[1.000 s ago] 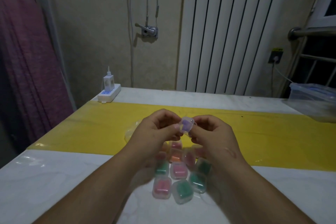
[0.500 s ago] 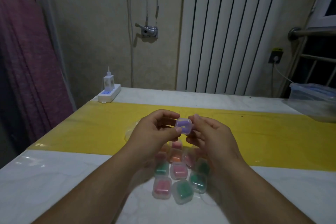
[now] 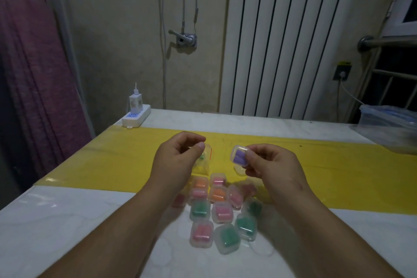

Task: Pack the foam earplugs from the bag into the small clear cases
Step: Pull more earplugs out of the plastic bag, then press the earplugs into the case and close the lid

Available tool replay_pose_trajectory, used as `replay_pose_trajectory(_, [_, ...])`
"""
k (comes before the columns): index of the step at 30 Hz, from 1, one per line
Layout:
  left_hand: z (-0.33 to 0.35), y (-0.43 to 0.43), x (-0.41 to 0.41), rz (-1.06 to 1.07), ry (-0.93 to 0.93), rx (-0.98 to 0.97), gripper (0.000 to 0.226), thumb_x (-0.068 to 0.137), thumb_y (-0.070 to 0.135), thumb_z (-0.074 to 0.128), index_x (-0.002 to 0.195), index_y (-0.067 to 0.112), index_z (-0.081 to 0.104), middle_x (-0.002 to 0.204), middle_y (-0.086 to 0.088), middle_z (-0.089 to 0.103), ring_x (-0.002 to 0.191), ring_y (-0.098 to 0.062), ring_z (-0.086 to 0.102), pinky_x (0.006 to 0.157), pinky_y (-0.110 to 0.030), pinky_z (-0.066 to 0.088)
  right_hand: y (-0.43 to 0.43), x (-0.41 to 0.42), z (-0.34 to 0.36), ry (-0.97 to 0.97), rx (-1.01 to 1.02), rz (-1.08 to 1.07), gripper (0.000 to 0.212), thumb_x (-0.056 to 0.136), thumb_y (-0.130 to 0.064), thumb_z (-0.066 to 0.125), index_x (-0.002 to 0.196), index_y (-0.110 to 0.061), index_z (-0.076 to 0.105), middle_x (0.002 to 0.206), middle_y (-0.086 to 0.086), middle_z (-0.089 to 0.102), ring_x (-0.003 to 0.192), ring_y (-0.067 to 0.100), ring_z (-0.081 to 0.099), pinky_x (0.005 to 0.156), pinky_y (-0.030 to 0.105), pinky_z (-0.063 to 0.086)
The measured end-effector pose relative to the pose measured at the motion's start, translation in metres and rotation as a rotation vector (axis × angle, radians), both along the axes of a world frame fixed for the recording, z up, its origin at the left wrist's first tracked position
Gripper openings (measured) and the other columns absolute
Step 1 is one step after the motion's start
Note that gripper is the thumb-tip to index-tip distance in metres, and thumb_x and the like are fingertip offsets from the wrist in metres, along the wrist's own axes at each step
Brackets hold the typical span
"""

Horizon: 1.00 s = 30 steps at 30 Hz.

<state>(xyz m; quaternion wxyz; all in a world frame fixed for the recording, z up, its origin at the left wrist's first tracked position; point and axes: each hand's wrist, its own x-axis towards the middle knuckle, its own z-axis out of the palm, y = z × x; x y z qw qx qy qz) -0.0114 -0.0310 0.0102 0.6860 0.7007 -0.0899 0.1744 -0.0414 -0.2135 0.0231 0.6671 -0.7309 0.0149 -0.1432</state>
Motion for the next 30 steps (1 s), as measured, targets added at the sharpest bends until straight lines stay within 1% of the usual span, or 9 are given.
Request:
replay_pose_trajectory(3, [-0.002, 0.001, 0.002, 0.050, 0.002, 0.031, 0.018, 0.087, 0.006, 0.066, 0.085, 0.022, 0.072, 0.072, 0.013, 0.068, 0.065, -0.004, 0.057, 0.056, -0.019, 0.042, 0.000, -0.002, 0.000, 0.037, -0.093, 0.071, 0.003, 0.085, -0.008, 0.071, 0.083, -0.011, 0.071, 0.073, 0.006, 0.067, 0.059, 0.013, 0.057, 0.045, 0.025, 0.049])
replay_pose_trajectory(5, [-0.003, 0.003, 0.003, 0.104, -0.007, 0.124, 0.023, 0.087, 0.004, 0.064, 0.084, 0.026, 0.071, 0.067, 0.022, 0.064, 0.062, -0.002, 0.054, 0.055, -0.021, 0.039, 0.002, -0.001, -0.003, 0.066, -0.188, 0.118, 0.011, 0.081, -0.009, 0.075, 0.088, -0.014, 0.068, 0.071, 0.009, 0.069, 0.056, 0.022, 0.061, 0.054, 0.038, 0.054])
replay_pose_trajectory(7, [-0.005, 0.005, 0.005, 0.203, -0.052, 0.317, 0.028, 0.084, 0.003, 0.063, 0.085, 0.031, 0.069, 0.079, 0.026, 0.064, 0.078, -0.003, 0.056, 0.066, -0.025, 0.041, 0.004, -0.002, -0.006, 0.083, -0.282, 0.142, 0.017, 0.078, -0.014, 0.078, 0.088, -0.017, 0.064, 0.071, 0.014, 0.071, 0.058, 0.033, 0.065, 0.060, 0.045, 0.055])
replay_pose_trajectory(12, [-0.009, 0.008, 0.007, 0.367, -0.041, 0.889, 0.046, 0.084, 0.019, 0.067, 0.124, 0.041, 0.058, 0.130, 0.015, 0.051, 0.127, -0.014, 0.036, 0.099, -0.032, 0.028, 0.012, -0.005, -0.012, 0.073, -0.441, 0.166, 0.012, 0.077, -0.021, 0.079, 0.072, -0.017, 0.069, 0.065, 0.001, 0.072, 0.059, 0.013, 0.066, 0.060, 0.030, 0.052])
replay_pose_trajectory(15, [-0.011, 0.009, 0.008, 0.428, 0.049, 0.952, 0.052, 0.087, 0.036, 0.064, 0.136, 0.040, 0.048, 0.139, 0.011, 0.046, 0.133, -0.016, 0.032, 0.103, -0.036, 0.028, 0.016, -0.008, -0.011, 0.086, -0.417, 0.178, 0.004, 0.083, -0.019, 0.073, 0.082, -0.017, 0.069, 0.066, -0.014, 0.071, 0.055, -0.004, 0.062, 0.051, 0.013, 0.046])
replay_pose_trajectory(18, [-0.012, 0.012, 0.010, 0.485, 0.148, 1.040, 0.047, 0.089, 0.051, 0.059, 0.133, 0.036, 0.053, 0.133, 0.006, 0.054, 0.126, -0.022, 0.041, 0.097, -0.038, 0.033, 0.014, -0.007, -0.010, 0.031, -0.446, 0.082, 0.004, 0.084, -0.028, 0.072, 0.086, -0.028, 0.069, 0.083, -0.015, 0.069, 0.062, -0.002, 0.056, 0.059, 0.018, 0.041])
replay_pose_trajectory(21, [-0.008, 0.013, 0.007, 0.513, 0.124, 1.006, 0.023, 0.090, 0.046, 0.059, 0.107, 0.034, 0.069, 0.116, 0.007, 0.064, 0.112, -0.022, 0.048, 0.088, -0.036, 0.035, 0.015, -0.006, -0.012, 0.026, -0.411, 0.039, 0.007, 0.084, -0.029, 0.072, 0.090, -0.030, 0.070, 0.089, -0.014, 0.069, 0.068, 0.004, 0.057, 0.063, 0.022, 0.041])
replay_pose_trajectory(25, [-0.003, 0.007, 0.001, 0.475, -0.125, 0.857, 0.006, 0.089, 0.033, 0.064, 0.089, 0.032, 0.070, 0.099, 0.012, 0.065, 0.101, -0.016, 0.052, 0.086, -0.034, 0.039, 0.016, -0.006, -0.009, -0.001, -0.320, 0.032, 0.012, 0.088, -0.035, 0.067, 0.094, -0.026, 0.072, 0.091, -0.016, 0.070, 0.081, 0.002, 0.062, 0.070, 0.022, 0.046])
replay_pose_trajectory(30, [-0.003, -0.005, -0.006, 0.330, -0.252, 0.665, 0.017, 0.083, 0.025, 0.070, 0.077, 0.036, 0.059, 0.084, 0.019, 0.060, 0.093, -0.011, 0.052, 0.084, -0.034, 0.042, 0.018, -0.004, -0.011, 0.048, -0.214, 0.038, 0.048, 0.073, -0.070, 0.066, 0.101, -0.031, 0.067, 0.099, -0.010, 0.070, 0.082, 0.015, 0.063, 0.079, 0.035, 0.054])
